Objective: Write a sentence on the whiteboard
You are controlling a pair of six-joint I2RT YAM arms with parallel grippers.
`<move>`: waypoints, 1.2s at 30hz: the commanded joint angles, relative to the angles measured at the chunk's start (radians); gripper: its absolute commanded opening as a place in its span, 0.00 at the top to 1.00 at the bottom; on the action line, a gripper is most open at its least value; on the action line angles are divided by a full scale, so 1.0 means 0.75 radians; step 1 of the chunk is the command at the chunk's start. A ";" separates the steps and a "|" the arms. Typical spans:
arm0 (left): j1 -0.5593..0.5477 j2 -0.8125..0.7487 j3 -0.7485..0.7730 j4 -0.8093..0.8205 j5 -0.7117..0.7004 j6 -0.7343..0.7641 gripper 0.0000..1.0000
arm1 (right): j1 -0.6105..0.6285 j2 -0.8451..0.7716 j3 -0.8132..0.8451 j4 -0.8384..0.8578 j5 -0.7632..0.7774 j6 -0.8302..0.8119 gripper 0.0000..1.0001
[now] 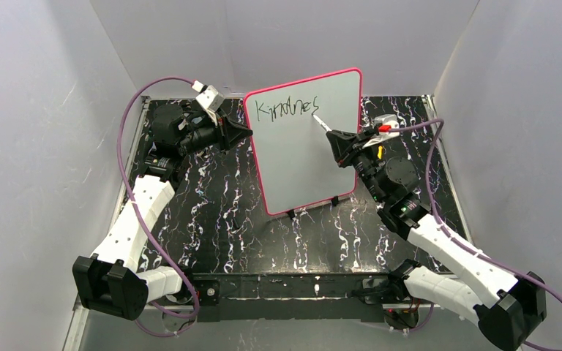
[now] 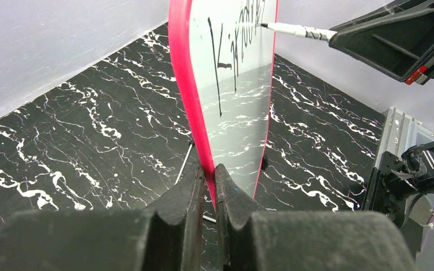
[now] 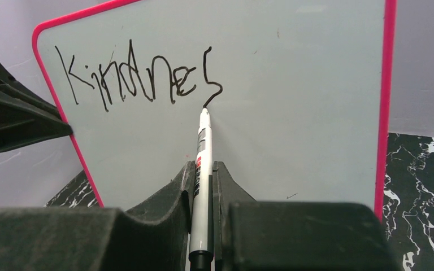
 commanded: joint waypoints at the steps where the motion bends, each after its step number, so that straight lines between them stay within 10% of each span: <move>1: -0.016 -0.018 -0.015 -0.033 0.068 0.011 1.00 | -0.003 0.022 -0.004 0.015 -0.045 0.012 0.99; 36: -0.014 -0.016 -0.020 -0.033 0.072 0.010 1.00 | -0.009 -0.001 0.060 0.268 0.131 -0.161 0.99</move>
